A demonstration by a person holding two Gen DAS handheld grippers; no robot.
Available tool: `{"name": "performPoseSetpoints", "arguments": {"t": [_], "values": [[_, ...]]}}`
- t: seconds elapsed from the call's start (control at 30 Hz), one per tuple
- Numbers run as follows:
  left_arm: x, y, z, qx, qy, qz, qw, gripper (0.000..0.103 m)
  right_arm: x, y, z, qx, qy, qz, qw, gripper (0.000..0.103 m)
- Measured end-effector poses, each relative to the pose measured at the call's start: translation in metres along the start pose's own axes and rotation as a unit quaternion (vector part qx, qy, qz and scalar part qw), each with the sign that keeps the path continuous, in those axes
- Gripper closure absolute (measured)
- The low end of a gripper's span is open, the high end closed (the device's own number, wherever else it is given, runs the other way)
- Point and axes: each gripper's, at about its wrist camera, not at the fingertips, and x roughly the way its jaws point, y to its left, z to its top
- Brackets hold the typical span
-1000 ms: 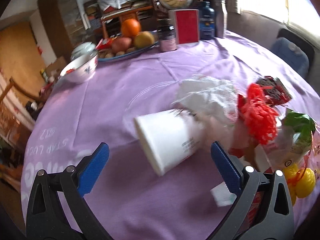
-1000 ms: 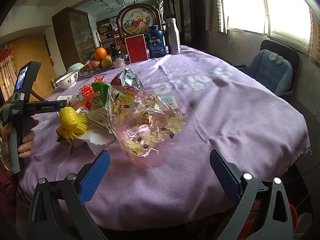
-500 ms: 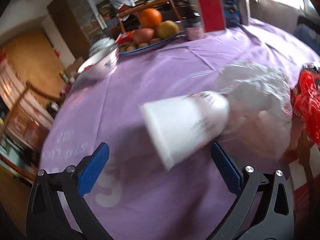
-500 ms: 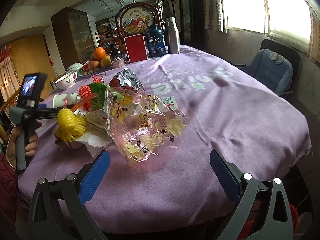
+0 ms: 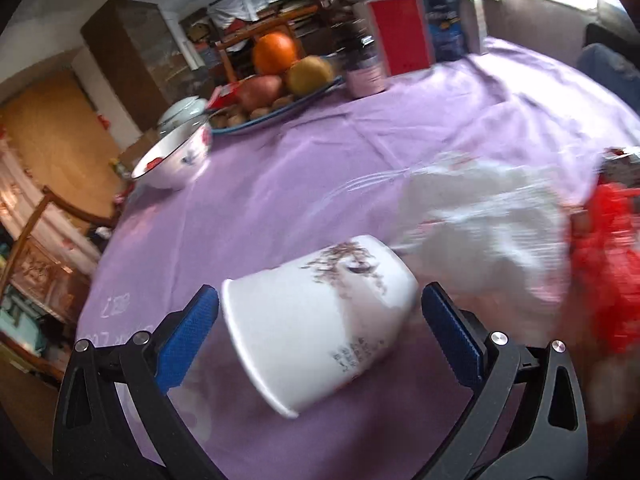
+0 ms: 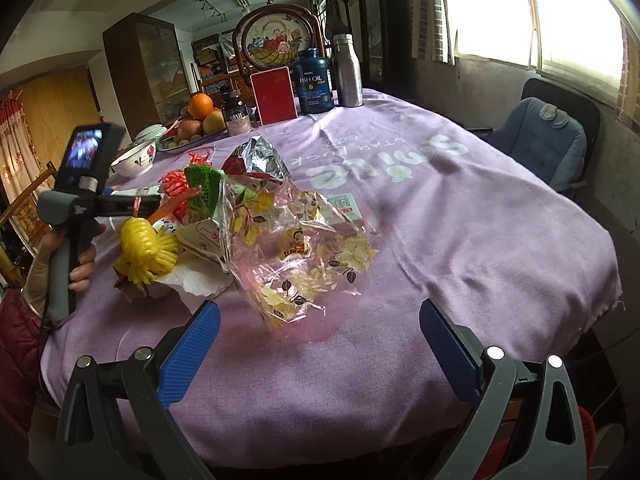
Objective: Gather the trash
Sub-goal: 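Reach the left tool to the white paper cup and close on it, then lift the white cup with the left tool while the right tool grasps a clear plastic bag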
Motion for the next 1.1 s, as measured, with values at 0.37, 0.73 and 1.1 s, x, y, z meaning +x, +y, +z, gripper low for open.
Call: {"name": "performPoseSetpoints", "arguments": {"t": [0.37, 0.73, 1.1], "values": [[0.011, 0.042, -0.018, -0.066, 0.032, -0.02, 0.9971, 0.027, 0.003, 0.004, 0.002, -0.006, -0.009, 0.01, 1.0, 0.005], [-0.014, 0.061, -0.019, -0.113, -0.001, -0.076, 0.9907, 0.062, 0.019, 0.01, 0.017, -0.014, -0.009, 0.005, 1.0, 0.083], [0.0, 0.082, -0.023, -0.166, 0.027, -0.067, 0.9835, 0.025, 0.002, 0.001, 0.016, -0.003, -0.033, 0.016, 0.999, 0.087]]}}
